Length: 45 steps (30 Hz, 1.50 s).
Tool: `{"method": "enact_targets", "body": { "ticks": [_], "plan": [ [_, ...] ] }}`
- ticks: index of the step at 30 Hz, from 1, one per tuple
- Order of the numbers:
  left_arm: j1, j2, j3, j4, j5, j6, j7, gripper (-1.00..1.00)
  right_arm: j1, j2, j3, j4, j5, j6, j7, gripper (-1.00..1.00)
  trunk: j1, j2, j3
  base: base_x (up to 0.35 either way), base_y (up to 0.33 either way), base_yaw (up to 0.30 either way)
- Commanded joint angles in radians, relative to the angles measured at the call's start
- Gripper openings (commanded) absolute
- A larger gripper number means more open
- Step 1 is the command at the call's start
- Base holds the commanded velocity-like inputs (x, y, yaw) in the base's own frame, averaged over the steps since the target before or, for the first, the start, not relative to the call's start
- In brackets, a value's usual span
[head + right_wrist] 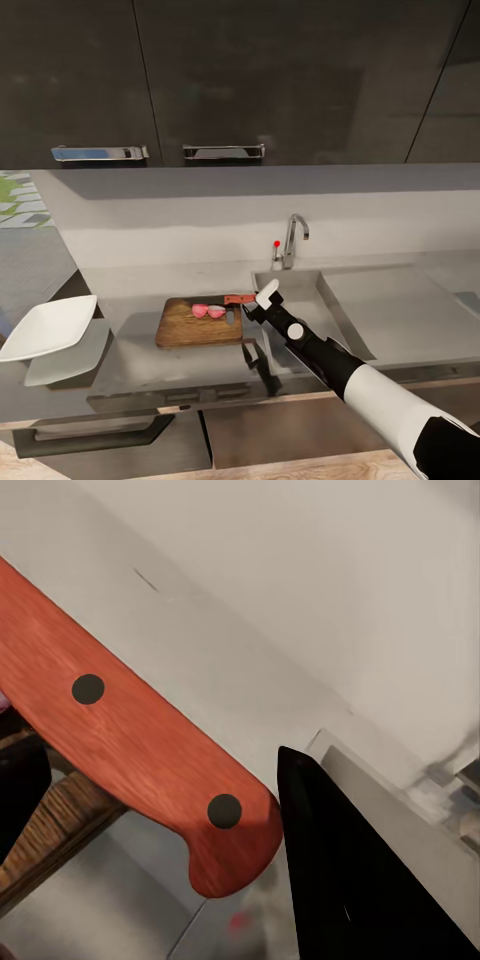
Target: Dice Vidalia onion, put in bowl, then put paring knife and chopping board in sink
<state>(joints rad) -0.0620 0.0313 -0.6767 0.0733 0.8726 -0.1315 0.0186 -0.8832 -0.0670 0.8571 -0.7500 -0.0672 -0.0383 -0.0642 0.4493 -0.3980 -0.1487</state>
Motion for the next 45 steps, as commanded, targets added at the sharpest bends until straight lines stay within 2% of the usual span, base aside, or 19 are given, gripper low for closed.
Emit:
{"method": "enact_targets", "body": {
  "ticks": [1, 45],
  "plan": [
    [-0.001, -0.001, -0.006, 0.002, 0.002, -0.003, 0.001, 1.0, -0.002, -0.001, 0.007, 0.001, -0.01, -0.003, -0.003, -1.0, 0.001, -0.002, -0.002, 0.059, -0.001, 0.0],
    [-0.001, -0.001, -0.006, 0.002, 0.002, -0.003, 0.001, 1.0, -0.002, 0.013, 0.012, 0.055, -0.006, -0.003, -0.003, -1.0, 0.001, -0.002, -0.002, 0.016, 0.0, 0.0]
  ]
}}
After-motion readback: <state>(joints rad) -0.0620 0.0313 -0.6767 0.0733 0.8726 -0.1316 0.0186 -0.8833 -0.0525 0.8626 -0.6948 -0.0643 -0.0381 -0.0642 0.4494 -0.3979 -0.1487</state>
